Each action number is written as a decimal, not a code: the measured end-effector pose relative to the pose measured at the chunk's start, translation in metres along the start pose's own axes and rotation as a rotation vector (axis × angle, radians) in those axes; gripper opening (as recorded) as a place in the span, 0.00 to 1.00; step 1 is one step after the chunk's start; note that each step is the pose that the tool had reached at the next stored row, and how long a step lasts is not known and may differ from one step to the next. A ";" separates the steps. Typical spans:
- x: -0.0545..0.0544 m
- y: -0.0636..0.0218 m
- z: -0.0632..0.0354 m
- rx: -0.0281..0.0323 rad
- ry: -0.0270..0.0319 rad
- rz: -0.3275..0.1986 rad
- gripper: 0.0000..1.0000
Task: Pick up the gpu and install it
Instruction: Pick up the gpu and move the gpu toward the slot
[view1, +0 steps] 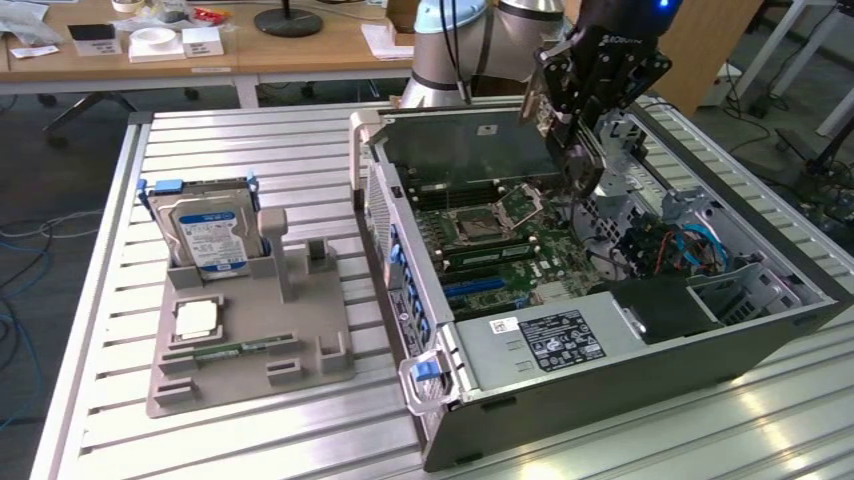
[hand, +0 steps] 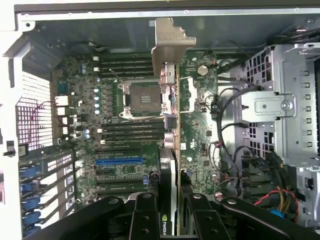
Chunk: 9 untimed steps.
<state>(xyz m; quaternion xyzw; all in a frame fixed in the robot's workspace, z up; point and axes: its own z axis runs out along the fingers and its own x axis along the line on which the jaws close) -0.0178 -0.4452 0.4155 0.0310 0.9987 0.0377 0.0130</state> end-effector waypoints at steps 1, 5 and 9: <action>-0.003 0.0002 0.0001 0.0000 0.0000 0.000 0.27; -0.013 0.0009 0.0004 0.0000 0.0000 0.000 0.27; -0.024 0.0017 0.0007 -0.0001 0.0000 0.000 0.27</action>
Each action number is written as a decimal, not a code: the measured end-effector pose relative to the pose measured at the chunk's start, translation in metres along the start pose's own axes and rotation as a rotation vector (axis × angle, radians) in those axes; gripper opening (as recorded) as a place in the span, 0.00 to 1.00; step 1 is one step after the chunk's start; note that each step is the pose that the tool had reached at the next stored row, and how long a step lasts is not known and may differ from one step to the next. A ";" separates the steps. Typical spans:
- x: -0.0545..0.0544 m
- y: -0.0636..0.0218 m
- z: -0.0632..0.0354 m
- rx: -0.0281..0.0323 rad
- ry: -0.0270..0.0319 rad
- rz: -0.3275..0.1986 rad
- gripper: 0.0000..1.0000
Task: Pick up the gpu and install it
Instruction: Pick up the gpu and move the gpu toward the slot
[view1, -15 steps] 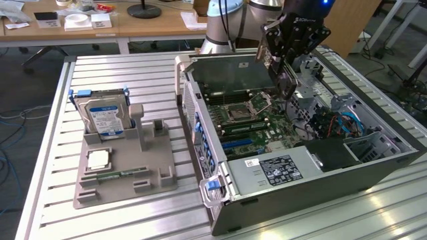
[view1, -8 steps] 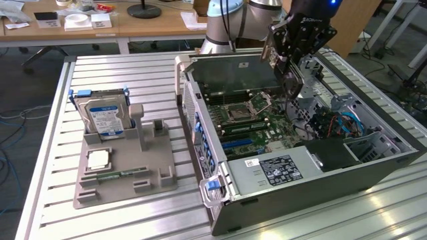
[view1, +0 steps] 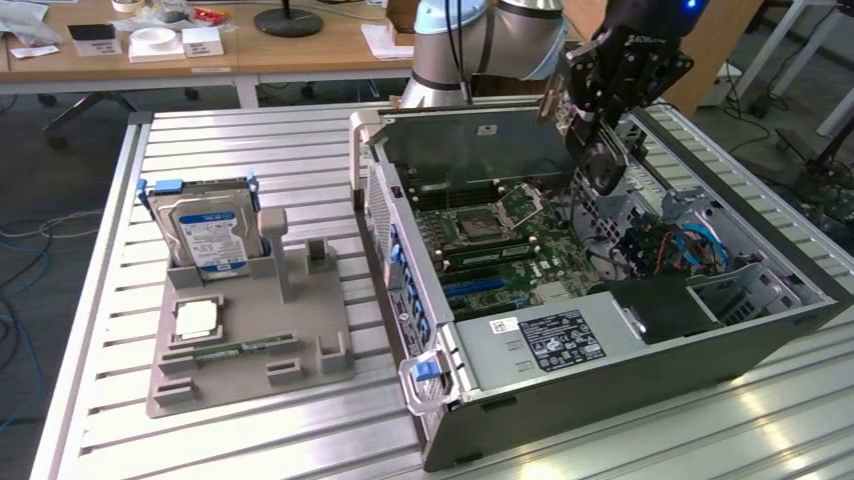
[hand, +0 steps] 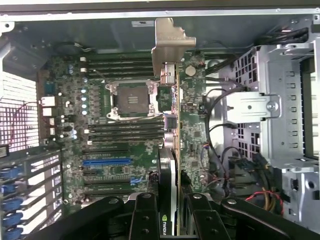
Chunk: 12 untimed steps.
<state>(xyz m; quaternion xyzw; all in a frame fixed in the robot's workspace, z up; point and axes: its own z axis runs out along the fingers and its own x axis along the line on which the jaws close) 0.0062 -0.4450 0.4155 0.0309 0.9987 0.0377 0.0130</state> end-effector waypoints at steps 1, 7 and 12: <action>-0.003 0.0002 0.0001 0.0001 -0.0001 0.000 0.27; -0.019 0.0014 0.0006 0.0000 -0.0001 0.000 0.27; -0.050 0.0035 0.0015 0.0000 0.0000 0.000 0.27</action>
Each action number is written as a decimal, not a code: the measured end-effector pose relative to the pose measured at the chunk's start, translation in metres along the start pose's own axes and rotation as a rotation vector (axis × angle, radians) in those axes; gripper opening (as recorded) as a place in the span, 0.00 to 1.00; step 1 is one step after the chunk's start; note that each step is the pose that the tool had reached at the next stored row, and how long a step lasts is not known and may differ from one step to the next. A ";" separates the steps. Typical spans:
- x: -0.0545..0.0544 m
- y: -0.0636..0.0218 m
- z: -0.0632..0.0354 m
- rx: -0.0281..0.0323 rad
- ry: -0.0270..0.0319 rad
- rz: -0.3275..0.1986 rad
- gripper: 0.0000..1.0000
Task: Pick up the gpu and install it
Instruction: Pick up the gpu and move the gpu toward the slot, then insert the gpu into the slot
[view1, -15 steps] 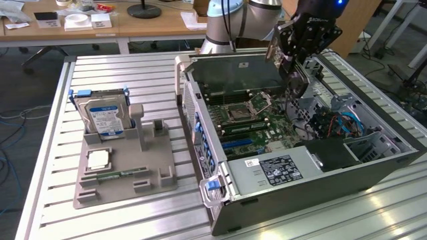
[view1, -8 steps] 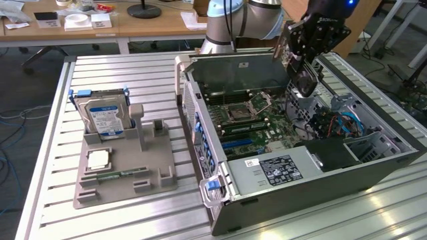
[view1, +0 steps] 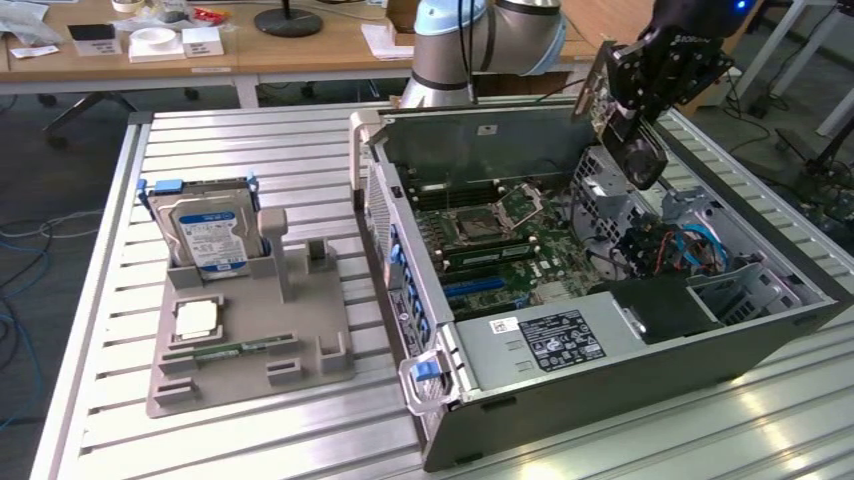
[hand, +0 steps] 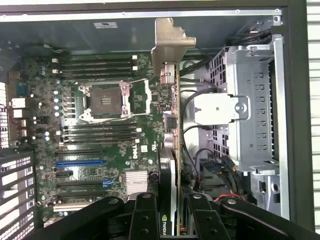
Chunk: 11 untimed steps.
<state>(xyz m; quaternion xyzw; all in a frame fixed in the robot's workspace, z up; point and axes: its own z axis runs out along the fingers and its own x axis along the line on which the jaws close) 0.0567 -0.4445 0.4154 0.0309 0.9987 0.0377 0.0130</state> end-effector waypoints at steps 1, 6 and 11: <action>0.000 0.0000 0.0000 0.0000 0.0000 0.000 0.27; -0.004 0.0002 0.0001 0.0001 -0.0001 0.000 0.27; -0.004 0.0003 0.0001 0.0000 0.0000 0.000 0.27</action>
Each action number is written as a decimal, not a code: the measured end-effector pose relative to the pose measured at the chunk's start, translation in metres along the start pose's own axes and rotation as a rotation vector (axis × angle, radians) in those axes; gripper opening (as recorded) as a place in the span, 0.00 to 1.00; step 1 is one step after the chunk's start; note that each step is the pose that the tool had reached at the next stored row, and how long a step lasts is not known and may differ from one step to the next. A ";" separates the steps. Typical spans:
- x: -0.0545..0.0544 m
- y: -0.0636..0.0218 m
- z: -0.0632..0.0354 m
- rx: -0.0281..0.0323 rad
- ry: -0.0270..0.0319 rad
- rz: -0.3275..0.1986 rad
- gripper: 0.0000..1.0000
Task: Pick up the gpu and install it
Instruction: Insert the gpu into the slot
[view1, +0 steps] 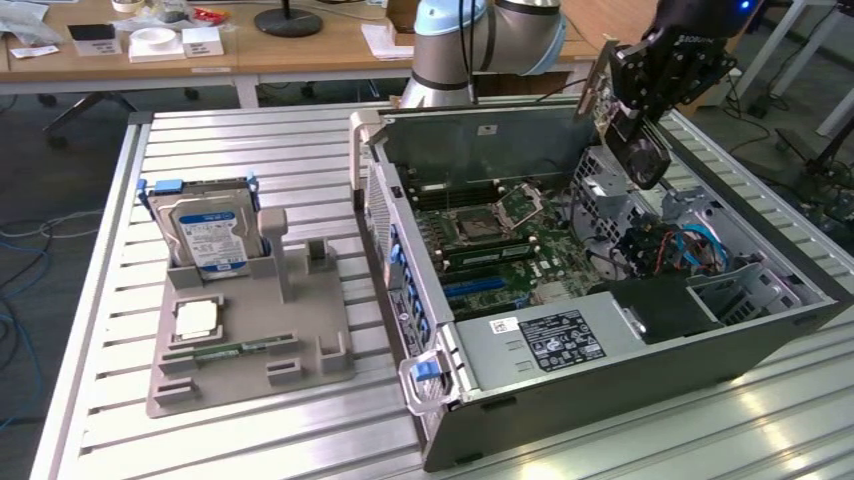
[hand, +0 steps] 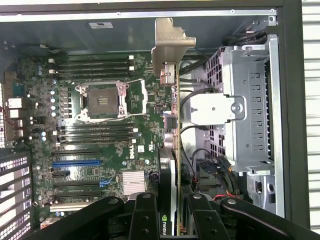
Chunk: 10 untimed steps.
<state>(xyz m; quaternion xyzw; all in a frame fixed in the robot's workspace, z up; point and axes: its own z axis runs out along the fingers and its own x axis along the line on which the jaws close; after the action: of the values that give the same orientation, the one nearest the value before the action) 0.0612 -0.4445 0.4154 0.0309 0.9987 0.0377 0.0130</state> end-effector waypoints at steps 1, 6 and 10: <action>0.000 0.0000 0.0000 0.0000 0.0000 0.000 0.27; 0.000 0.0000 0.0000 0.0000 -0.0001 0.000 0.27; 0.000 0.0000 0.0000 -0.0001 0.0004 -0.005 0.27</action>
<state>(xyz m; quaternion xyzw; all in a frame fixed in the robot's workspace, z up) 0.0612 -0.4445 0.4154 0.0283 0.9988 0.0377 0.0129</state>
